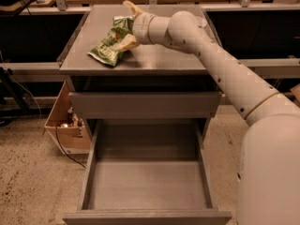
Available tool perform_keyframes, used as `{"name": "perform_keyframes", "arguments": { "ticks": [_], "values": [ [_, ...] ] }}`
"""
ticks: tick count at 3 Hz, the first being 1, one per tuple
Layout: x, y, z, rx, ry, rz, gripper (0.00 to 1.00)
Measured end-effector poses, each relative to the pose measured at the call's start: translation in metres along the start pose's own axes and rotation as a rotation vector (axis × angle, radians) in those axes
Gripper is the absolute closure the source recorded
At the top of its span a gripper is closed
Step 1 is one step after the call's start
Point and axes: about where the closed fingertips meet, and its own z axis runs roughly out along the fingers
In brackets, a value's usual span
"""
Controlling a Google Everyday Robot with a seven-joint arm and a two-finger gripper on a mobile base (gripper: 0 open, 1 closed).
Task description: Pick green jalapeno chip bag from middle drawer and place on counter
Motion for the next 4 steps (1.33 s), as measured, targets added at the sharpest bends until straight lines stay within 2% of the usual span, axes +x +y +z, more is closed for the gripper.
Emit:
{"name": "perform_keyframes", "arguments": {
  "ticks": [1, 2, 3, 4],
  "values": [
    [-0.009, -0.016, -0.024, 0.017, -0.050, 0.015, 0.00],
    [-0.020, -0.019, -0.064, 0.027, -0.118, 0.069, 0.00],
    [-0.016, -0.021, -0.132, 0.087, -0.142, 0.136, 0.00],
    [-0.005, -0.033, -0.223, 0.225, -0.104, 0.162, 0.00]
  ]
}}
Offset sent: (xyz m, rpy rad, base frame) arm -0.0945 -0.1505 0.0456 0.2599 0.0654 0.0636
